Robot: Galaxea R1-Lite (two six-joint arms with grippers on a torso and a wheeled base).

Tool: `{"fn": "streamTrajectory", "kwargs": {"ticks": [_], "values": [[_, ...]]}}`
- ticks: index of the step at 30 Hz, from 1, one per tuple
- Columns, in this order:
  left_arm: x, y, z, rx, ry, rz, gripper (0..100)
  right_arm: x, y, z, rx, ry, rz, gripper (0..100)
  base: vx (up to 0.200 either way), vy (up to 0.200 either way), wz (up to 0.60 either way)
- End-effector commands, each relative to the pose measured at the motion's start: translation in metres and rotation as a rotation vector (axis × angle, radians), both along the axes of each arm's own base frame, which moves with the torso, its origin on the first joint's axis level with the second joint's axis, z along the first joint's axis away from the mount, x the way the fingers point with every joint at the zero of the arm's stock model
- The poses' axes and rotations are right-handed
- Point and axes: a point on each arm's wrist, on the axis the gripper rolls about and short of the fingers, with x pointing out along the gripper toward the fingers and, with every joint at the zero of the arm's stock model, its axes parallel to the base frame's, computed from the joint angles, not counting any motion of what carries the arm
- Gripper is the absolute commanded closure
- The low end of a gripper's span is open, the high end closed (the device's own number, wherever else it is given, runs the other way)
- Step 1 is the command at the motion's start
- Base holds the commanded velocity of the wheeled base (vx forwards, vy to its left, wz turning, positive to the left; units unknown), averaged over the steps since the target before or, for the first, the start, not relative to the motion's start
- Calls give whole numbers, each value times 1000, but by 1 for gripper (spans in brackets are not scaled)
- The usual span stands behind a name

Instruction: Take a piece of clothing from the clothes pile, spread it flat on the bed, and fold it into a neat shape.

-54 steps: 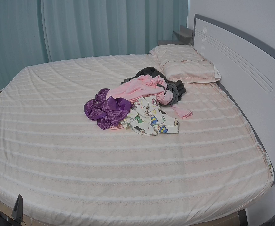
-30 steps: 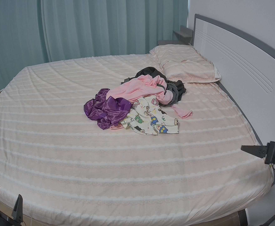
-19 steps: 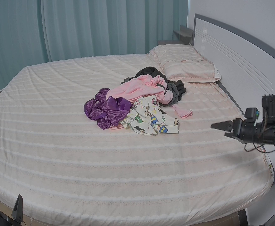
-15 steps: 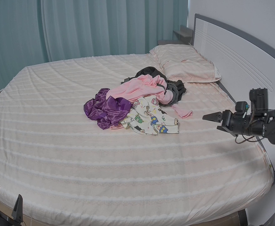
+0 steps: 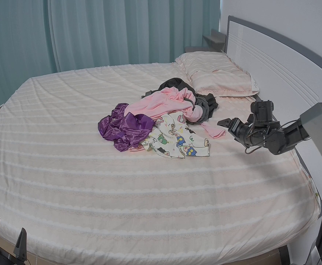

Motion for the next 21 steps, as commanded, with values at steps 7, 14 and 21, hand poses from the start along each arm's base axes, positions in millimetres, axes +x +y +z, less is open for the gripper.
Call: {"fn": "streamTrajectory", "kwargs": {"ticks": [7, 14, 21], "values": [[0, 0, -5, -1, 1, 1, 0, 41, 42, -74, -44, 42, -19, 0, 0, 0, 0], [0, 0, -5, -1, 1, 1, 0, 50, 60, -82, -38, 13, 5, 0, 0, 0, 0], [0, 0, -5, 0, 1, 1, 0, 52, 68, -93, -42, 20, 17, 0, 0, 0, 0]]}}
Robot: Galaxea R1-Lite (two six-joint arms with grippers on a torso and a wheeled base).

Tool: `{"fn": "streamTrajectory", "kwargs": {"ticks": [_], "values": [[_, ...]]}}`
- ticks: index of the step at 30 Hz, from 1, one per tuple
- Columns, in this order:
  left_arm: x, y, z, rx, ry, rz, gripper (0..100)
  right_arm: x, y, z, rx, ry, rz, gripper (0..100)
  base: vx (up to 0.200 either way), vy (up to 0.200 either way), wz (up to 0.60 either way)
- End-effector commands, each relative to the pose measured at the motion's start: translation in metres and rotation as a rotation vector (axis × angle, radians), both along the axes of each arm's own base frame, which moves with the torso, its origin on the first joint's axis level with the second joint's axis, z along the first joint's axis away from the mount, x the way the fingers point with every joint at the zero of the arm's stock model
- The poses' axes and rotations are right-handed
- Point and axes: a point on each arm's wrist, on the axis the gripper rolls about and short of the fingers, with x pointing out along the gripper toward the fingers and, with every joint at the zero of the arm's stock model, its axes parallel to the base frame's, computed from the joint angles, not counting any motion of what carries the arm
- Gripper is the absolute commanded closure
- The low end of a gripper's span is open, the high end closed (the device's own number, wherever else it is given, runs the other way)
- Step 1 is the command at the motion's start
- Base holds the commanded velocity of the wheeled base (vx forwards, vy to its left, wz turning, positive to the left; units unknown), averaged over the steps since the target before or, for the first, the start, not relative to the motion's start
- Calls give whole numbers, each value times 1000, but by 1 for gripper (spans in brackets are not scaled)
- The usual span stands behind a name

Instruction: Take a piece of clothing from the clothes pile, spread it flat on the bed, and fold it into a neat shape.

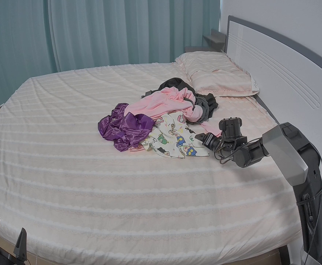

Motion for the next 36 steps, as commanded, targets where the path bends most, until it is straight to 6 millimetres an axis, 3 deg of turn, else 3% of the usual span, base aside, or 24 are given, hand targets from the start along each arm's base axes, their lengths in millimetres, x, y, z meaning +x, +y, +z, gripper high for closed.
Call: {"fn": "streamTrajectory", "kwargs": {"ticks": [1, 6, 12, 13, 24, 34, 36], "values": [[0, 0, -5, 0, 1, 1, 0, 1, 5, -11, -5, 12, 10, 0, 0, 0, 0], [0, 0, -5, 0, 1, 1, 0, 2, 15, -10, 0, -4, 27, 0, 0, 0, 0], [0, 0, -5, 0, 1, 1, 0, 6, 33, -24, -15, 32, 50, 0, 0, 0, 0], [0, 0, -5, 0, 1, 1, 0, 6, 33, -24, -17, 33, 49, 100, 0, 0, 0], [0, 0, -5, -1, 1, 1, 0, -1, 29, -18, -32, 40, 29, 100, 0, 0, 0], [0, 0, -5, -1, 1, 1, 0, -72, 22, 18, -43, 95, 93, 100, 0, 0, 0], [0, 0, -5, -1, 1, 1, 0, -100, 20, 37, -20, 77, 138, 100, 0, 0, 0]]}}
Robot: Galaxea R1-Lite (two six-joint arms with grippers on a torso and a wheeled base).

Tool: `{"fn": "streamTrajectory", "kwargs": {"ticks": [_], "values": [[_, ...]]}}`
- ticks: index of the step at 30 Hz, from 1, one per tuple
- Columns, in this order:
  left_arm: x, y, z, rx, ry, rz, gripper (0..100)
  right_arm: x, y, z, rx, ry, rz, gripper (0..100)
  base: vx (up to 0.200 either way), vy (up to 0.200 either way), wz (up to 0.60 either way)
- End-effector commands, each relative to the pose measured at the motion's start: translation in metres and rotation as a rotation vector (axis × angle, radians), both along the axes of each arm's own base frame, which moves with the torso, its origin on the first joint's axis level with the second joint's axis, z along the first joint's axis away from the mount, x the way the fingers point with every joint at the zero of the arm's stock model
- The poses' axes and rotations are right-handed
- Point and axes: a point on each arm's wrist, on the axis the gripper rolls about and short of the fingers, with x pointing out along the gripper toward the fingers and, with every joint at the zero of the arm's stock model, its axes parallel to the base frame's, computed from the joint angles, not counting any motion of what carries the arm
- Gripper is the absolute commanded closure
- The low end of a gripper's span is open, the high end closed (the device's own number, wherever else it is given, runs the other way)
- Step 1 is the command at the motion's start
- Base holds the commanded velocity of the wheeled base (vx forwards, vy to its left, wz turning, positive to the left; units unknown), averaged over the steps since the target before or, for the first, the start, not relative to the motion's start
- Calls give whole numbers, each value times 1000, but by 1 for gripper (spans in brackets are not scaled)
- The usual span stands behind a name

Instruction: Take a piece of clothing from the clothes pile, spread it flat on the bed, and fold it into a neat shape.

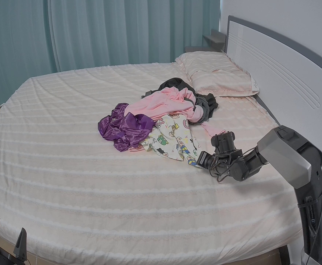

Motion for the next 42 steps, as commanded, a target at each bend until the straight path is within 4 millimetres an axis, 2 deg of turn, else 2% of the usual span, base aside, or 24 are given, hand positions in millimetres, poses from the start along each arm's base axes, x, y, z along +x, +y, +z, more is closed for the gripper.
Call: {"fn": "streamTrajectory", "kwargs": {"ticks": [1, 2, 3, 4, 6, 7, 12, 16, 21, 22, 26, 30, 31, 35, 36, 38, 39, 40, 42], "values": [[0, 0, -5, 0, 1, 0, 0, -65, -4, 68, 61, -67, 88, 100, 0, 0, 0], [0, 0, -5, 0, 1, 0, 0, -65, -4, 68, 61, -67, 88, 100, 0, 0, 0], [0, 0, -5, 0, 1, 0, 0, -95, -12, 77, 74, -47, 131, 100, 0, 0, 0], [0, 0, -5, -1, 1, 0, 0, -111, -14, 81, 78, -39, 151, 100, 0, 0, 0], [0, 0, -5, -1, 1, -1, 0, -131, -19, 85, 85, -28, 171, 100, 0, 0, 0], [0, 0, -5, -1, 1, 0, 0, -149, -22, 89, 97, -27, 191, 100, 0, 0, 0], [0, 0, -5, -1, 1, 0, 0, -197, -39, 83, 110, 0, 240, 100, 0, 0, 0], [0, 0, -5, -1, 1, 0, 0, -225, -48, 79, 135, 14, 242, 100, 0, 0, 0], [0, 0, -5, 4, 1, 0, 0, -249, -60, 78, 149, 53, 220, 100, 0, 0, 0], [0, 0, -5, 0, 1, -1, 0, -260, -67, 78, 146, 65, 217, 100, 0, 0, 0], [0, 0, -5, 8, 0, -12, 0, -283, -80, 81, 145, 69, 220, 100, 0, 0, 0], [0, -1, -4, 79, 0, -26, 0, -295, -89, 92, 178, 17, 224, 100, 0, 0, 0], [0, -1, -4, 83, 0, -34, 0, -307, -95, 101, 213, -22, 242, 100, 0, 0, 0], [0, -1, -4, 87, 3, -42, 0, -320, -104, 119, 269, -123, 257, 100, 0, 0, 0], [-1, -1, 1, 83, -18, -67, 0, -324, -108, 123, 279, -148, 255, 100, 0, 0, 0], [-5, -3, 56, -26, -132, -155, 0, -326, -111, 124, 285, -143, 257, 100, 0, 0, 0], [-4, -3, 61, -40, -133, -158, 0, -326, -111, 124, 286, -143, 257, 100, 0, 0, 0], [10, -4, 98, -146, -112, -166, 0, -324, -112, 123, 285, -123, 256, 100, 0, 0, 0], [27, -5, 105, -86, -39, -214, 0, -321, -113, 126, 295, -138, 254, 100, 0, 0, 0]]}}
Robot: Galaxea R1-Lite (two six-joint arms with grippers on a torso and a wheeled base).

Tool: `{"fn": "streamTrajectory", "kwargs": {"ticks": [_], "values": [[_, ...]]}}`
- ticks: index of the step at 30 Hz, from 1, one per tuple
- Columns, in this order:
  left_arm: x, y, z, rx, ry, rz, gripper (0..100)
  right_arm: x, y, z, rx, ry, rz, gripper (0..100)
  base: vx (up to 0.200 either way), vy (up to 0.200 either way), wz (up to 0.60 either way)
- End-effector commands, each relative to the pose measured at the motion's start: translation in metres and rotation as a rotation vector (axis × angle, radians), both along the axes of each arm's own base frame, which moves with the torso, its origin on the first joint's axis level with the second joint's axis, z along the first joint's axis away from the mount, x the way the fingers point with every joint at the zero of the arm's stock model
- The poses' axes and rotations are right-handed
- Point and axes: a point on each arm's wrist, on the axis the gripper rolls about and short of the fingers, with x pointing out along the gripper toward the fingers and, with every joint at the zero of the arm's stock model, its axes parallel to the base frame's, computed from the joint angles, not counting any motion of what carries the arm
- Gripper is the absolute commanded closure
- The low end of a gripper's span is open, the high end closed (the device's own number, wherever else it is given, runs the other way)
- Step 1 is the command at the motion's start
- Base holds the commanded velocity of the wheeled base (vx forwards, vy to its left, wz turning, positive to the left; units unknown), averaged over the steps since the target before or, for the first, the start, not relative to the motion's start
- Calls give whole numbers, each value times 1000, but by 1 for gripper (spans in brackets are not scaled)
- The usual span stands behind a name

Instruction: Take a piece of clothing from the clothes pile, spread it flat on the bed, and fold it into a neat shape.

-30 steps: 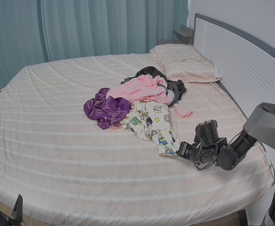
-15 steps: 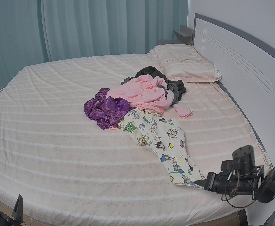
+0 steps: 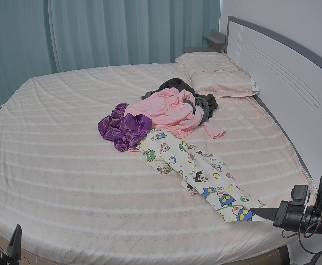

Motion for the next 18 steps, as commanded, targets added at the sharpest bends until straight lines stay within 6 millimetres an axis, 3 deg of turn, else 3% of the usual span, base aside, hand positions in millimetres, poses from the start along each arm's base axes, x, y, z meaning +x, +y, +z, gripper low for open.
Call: {"fn": "streamTrajectory", "kwargs": {"ticks": [1, 2, 3, 7, 11, 15, 16, 18], "values": [[40, -4, 84, -51, 83, -185, 0, -4, -11, 16, 63, -69, -14, 100, 0, 0, 0], [40, -4, 84, -51, 83, -185, 0, -4, -11, 16, 63, -69, -14, 100, 0, 0, 0], [57, -8, 78, -37, 195, -310, 0, 3, -13, 27, 82, -117, -51, 100, 0, 0, 0], [83, -16, 64, -24, 371, -436, 0, 9, -22, 41, 109, -179, -112, 100, 0, 0, 0], [125, -47, 47, 23, 592, -633, 0, 17, -29, 51, 141, -204, -170, 100, 0, 0, 0], [166, -73, 29, 57, 653, -674, 0, 19, -33, 51, 141, -206, -192, 100, 0, 0, 0], [167, -74, 28, 57, 653, -674, 0, 19, -33, 52, 140, -208, -191, 100, 0, 0, 0], [199, -92, 7, 77, 668, -627, 0, 19, -33, 52, 140, -212, -189, 100, 0, 0, 0]]}}
